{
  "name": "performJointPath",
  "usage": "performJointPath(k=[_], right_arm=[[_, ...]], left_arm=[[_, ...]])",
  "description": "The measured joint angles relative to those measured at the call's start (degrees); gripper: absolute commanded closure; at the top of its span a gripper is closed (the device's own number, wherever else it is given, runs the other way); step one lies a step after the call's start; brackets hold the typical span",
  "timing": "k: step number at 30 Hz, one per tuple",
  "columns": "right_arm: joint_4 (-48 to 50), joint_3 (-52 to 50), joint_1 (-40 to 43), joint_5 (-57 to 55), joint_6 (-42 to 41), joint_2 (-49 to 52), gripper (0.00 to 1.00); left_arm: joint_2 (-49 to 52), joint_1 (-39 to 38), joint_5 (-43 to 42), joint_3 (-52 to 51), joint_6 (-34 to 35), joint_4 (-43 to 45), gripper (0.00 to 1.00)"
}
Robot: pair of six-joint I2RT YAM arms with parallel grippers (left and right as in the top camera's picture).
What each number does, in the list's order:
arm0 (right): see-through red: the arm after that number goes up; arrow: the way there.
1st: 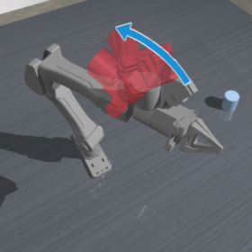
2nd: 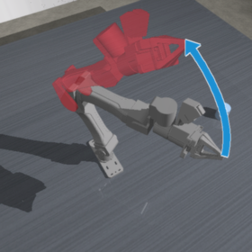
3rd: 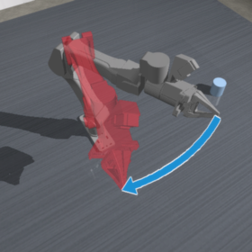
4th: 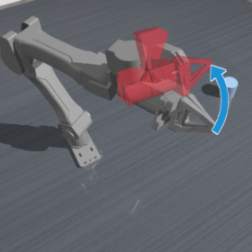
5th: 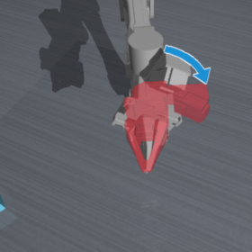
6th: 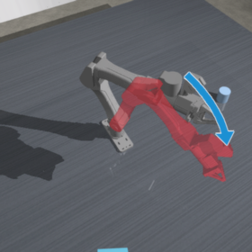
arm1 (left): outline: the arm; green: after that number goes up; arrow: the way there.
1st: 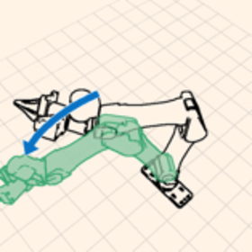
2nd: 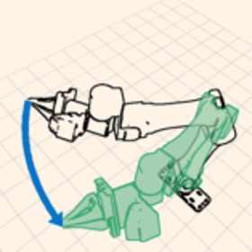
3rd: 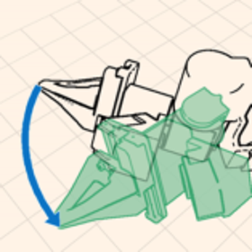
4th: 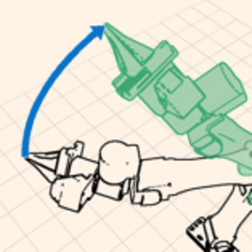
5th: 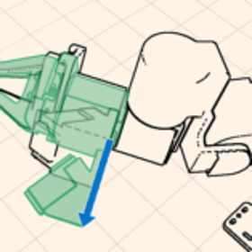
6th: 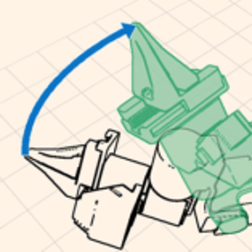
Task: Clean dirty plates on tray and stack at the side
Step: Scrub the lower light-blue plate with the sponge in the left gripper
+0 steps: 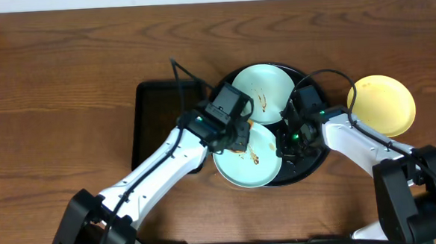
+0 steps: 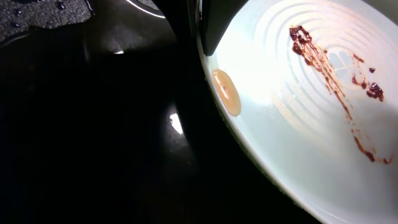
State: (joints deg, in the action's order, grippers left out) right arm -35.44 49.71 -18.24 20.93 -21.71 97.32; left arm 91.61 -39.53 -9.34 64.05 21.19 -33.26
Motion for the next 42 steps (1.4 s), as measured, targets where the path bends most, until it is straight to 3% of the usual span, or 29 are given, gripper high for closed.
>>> performJointPath(k=[9,17,24,34,42], right_arm=[[0.0,0.0,0.0,0.0,0.0,0.0,0.99],[-0.1,0.0,0.0,0.0,-0.2,0.0,0.99],[-0.1,0.0,0.0,-0.1,-0.2,0.0,0.99],[-1.0,0.2,-0.1,0.3,-0.5,0.0,0.99],[-2.1,0.9,-0.4,-0.3,-0.9,0.0,0.99]], left_arm=[[3.1,-3.5,-2.0,0.0,6.6,1.2,0.92],[10.8,-5.6,-10.9,0.0,14.3,7.2,0.92],[13.2,-5.6,-13.5,0.0,17.2,7.6,0.92],[13.9,-5.1,-6.2,0.2,16.0,5.3,0.92],[13.5,2.4,-1.6,0.2,14.3,5.2,0.92]])
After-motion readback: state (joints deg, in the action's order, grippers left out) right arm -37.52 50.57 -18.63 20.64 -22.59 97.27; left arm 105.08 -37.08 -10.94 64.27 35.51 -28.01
